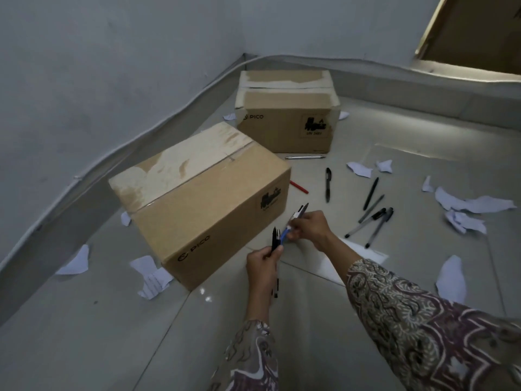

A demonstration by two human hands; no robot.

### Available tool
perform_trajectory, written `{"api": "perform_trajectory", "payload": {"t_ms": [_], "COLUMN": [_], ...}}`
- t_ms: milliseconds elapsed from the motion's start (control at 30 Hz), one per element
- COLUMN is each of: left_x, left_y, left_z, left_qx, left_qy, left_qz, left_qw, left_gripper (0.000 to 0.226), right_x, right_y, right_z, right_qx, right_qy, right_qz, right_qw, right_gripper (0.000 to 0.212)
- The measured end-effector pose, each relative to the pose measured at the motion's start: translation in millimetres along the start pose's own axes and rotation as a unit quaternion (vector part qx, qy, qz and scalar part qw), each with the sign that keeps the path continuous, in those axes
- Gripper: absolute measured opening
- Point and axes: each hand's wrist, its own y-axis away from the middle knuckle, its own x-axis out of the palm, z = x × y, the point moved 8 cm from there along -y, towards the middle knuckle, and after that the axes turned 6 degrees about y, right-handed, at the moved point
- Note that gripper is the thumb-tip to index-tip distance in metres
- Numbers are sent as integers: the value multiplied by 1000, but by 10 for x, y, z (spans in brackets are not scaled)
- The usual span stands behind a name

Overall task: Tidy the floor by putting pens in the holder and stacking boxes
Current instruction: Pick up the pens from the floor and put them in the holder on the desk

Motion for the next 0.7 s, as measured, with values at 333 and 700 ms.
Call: {"api": "perform_trajectory", "payload": {"t_ms": [333, 700], "left_x": [660, 1344], "left_y": [-575, -197], "left_z": [-487, -2090], "left_qx": [33, 60], "left_qy": [-127, -180], "left_qz": [118, 151], "left_qw": [984, 970], "left_gripper": [6, 12], "right_x": [-524, -1299], "right_y": [-330, 251], "right_z": [352, 1805], "right_qx": [-80, -89], "right_qy": [107, 120], "right_qz": [18, 83], "right_qw": [991, 985], "right_gripper": [16, 11]}}
